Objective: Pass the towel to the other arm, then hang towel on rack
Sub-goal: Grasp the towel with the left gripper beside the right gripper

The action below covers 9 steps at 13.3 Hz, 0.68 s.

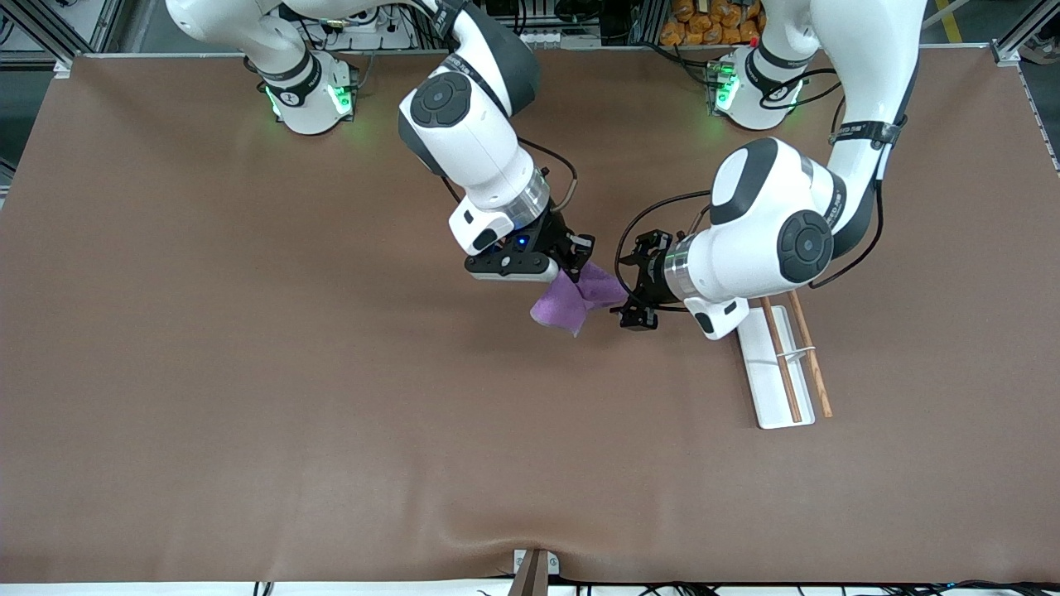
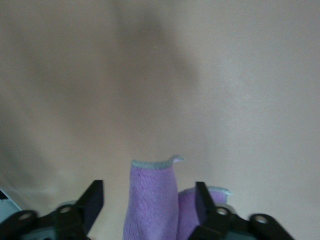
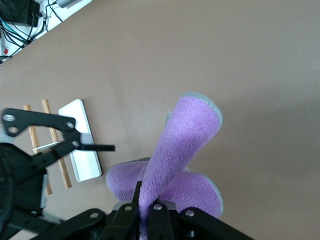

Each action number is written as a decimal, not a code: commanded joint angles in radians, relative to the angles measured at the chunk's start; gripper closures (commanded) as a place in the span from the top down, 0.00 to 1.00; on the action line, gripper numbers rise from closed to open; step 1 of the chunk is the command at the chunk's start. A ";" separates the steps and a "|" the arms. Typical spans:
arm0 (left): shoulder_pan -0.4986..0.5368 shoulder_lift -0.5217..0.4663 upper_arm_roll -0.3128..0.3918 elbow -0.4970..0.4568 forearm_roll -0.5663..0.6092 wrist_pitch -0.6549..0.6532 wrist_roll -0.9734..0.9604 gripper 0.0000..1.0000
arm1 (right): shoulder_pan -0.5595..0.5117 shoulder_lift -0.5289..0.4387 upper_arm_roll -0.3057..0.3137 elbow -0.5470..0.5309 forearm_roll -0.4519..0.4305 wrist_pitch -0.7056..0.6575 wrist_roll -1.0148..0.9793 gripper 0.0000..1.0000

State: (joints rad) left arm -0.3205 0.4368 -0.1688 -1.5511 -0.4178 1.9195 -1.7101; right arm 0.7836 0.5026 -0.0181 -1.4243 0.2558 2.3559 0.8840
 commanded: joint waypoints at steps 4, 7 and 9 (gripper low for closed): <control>-0.002 0.042 0.003 0.017 0.004 -0.011 -0.019 0.29 | 0.019 0.040 -0.005 0.070 0.016 0.009 0.070 0.00; 0.008 0.037 0.005 0.022 0.004 -0.011 -0.014 0.00 | 0.019 0.040 -0.005 0.070 0.016 0.008 0.072 0.00; 0.015 0.028 0.014 0.025 0.017 -0.011 0.003 0.00 | 0.017 0.039 -0.005 0.068 0.014 0.008 0.067 0.00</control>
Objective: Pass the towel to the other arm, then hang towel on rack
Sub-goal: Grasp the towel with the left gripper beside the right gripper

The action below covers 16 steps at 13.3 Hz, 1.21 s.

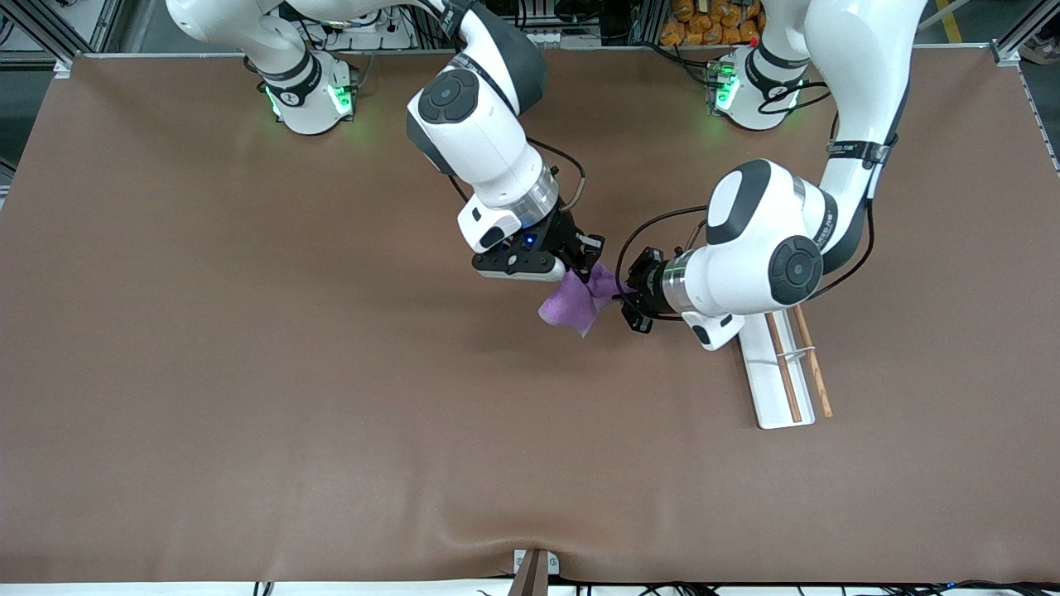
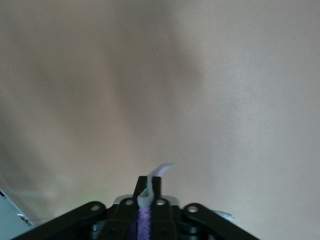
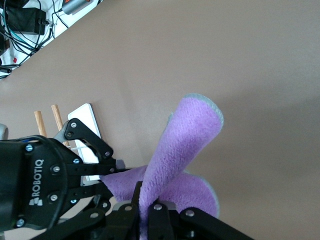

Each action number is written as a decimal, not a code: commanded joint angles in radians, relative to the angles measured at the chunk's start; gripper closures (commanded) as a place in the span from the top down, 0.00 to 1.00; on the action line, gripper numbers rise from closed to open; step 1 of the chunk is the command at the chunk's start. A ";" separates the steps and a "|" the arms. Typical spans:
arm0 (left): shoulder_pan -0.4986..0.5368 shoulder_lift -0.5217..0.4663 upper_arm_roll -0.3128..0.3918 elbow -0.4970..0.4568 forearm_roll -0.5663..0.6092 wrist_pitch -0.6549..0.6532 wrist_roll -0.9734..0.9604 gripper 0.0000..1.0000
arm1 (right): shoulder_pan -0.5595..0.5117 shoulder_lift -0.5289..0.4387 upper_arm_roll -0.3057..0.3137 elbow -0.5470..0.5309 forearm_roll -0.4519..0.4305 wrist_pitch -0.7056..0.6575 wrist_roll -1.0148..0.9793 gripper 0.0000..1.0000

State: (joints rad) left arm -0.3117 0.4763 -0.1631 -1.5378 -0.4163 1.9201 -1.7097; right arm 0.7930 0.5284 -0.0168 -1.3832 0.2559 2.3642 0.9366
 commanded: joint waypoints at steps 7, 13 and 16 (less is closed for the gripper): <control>0.160 -0.042 0.016 0.053 0.031 -0.099 0.296 0.00 | -0.011 -0.008 -0.012 0.018 0.005 -0.025 0.014 1.00; 0.299 -0.082 0.016 0.062 0.036 -0.217 0.949 0.00 | -0.158 -0.067 -0.015 0.015 0.006 -0.264 -0.175 1.00; 0.321 -0.081 0.017 0.064 0.042 -0.216 1.241 0.00 | -0.266 -0.083 -0.015 0.013 0.005 -0.414 -0.354 1.00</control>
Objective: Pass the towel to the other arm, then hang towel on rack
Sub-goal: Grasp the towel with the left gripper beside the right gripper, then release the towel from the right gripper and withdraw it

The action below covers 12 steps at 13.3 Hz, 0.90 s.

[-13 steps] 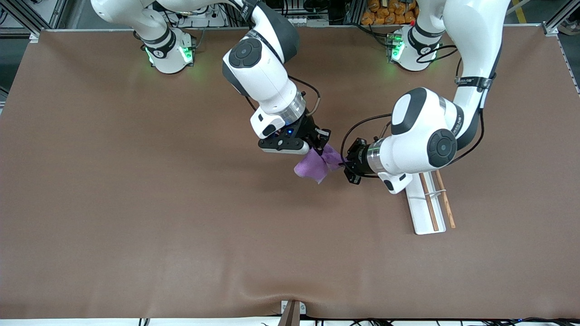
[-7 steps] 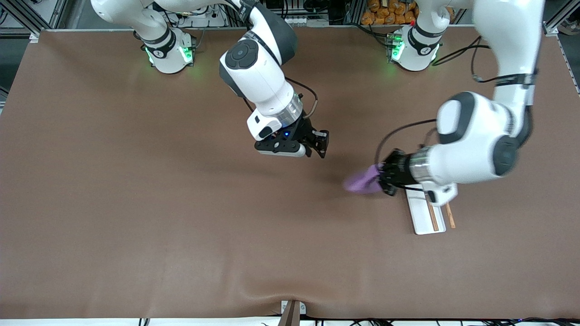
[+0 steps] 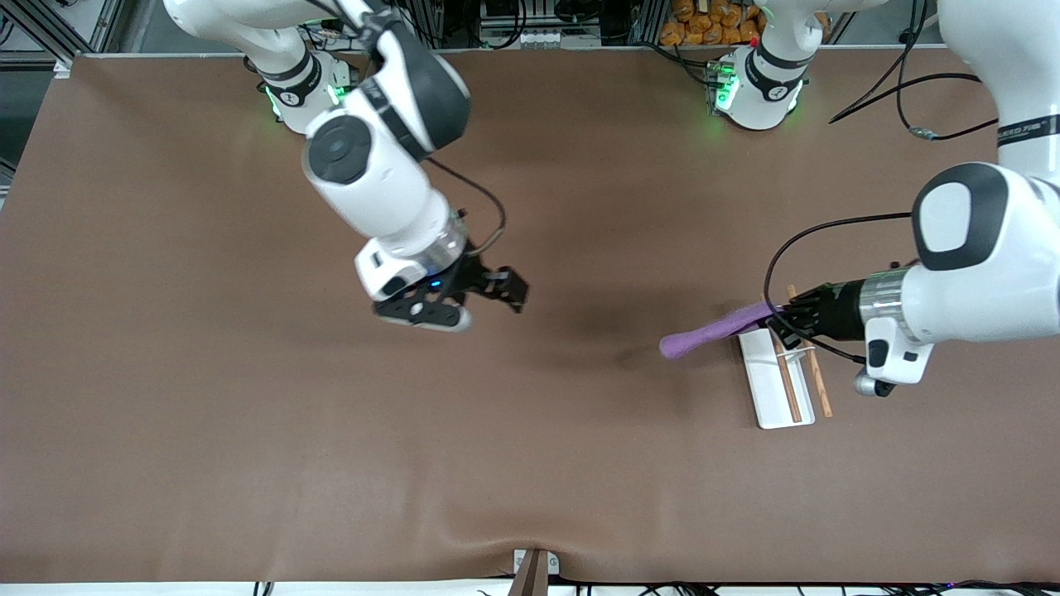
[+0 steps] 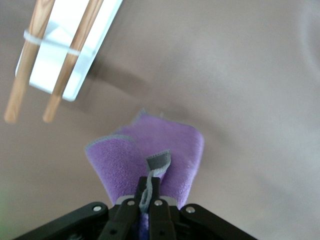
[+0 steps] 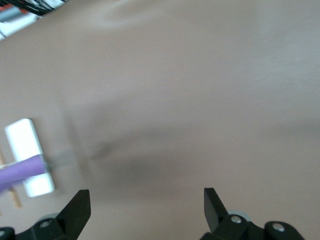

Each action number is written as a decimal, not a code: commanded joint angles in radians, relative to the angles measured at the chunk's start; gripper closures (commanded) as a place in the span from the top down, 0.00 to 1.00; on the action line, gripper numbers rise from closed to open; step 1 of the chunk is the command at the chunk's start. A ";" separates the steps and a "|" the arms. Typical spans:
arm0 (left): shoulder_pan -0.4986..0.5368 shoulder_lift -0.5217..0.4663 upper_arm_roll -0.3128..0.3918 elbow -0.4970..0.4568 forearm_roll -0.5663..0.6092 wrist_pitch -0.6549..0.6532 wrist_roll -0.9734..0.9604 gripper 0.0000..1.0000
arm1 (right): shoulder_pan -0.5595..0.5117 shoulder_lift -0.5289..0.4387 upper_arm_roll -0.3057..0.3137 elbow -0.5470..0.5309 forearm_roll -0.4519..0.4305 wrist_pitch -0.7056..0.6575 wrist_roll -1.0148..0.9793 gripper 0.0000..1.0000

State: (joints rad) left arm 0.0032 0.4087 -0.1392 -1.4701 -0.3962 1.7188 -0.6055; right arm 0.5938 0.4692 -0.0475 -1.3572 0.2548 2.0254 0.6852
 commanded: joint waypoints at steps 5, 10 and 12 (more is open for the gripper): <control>-0.015 0.016 -0.019 -0.004 0.198 0.117 0.350 0.00 | -0.294 -0.129 0.012 -0.098 -0.066 -0.244 -0.390 1.00; -0.058 0.061 -0.020 -0.006 0.393 0.280 0.533 0.00 | -0.468 -0.256 -0.040 -0.221 -0.109 -0.323 -0.682 1.00; -0.080 0.061 -0.020 -0.015 0.445 0.333 0.541 0.00 | -0.499 -0.296 -0.072 -0.237 -0.164 -0.358 -0.745 1.00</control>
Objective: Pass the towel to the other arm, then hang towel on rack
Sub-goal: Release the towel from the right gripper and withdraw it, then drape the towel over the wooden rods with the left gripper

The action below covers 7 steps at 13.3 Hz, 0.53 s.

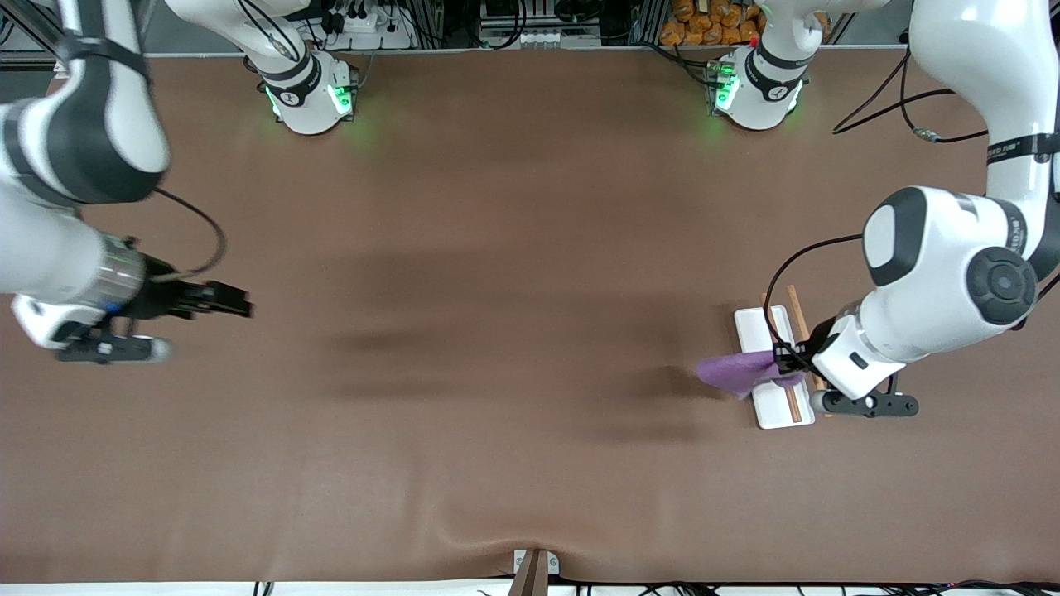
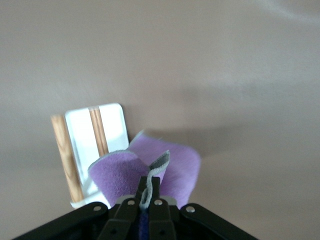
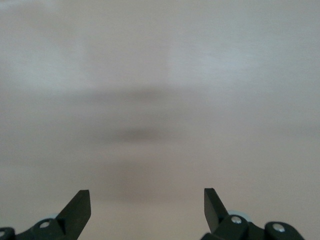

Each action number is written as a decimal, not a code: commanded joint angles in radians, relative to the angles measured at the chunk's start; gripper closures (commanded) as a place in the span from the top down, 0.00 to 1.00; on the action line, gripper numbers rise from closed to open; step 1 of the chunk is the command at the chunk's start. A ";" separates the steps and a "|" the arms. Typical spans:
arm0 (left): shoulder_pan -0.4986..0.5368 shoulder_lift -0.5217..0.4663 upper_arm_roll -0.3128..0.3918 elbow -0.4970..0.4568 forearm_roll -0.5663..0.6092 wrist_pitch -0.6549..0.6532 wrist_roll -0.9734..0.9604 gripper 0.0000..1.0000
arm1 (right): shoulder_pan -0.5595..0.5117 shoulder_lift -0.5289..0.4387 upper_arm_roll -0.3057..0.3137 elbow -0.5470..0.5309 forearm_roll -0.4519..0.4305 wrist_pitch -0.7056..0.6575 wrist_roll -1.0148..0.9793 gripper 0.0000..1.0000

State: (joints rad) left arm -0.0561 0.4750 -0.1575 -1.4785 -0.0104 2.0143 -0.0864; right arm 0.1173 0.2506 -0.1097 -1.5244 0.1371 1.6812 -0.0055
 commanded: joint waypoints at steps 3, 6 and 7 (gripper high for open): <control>-0.013 -0.035 -0.002 -0.104 0.122 0.038 0.022 0.00 | -0.080 -0.140 -0.018 -0.069 -0.085 -0.095 -0.100 1.00; 0.004 -0.090 0.001 -0.204 0.124 0.037 0.023 0.00 | -0.113 -0.201 -0.008 -0.069 -0.116 -0.144 -0.094 1.00; 0.030 -0.101 0.000 -0.215 0.125 0.029 0.023 0.00 | -0.116 -0.217 -0.008 -0.068 -0.126 -0.162 -0.090 1.00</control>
State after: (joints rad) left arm -0.0634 0.4525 -0.1540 -1.6067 0.0923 2.0344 -0.0759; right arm 0.0229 0.0950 -0.1386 -1.5510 0.0389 1.5317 -0.0945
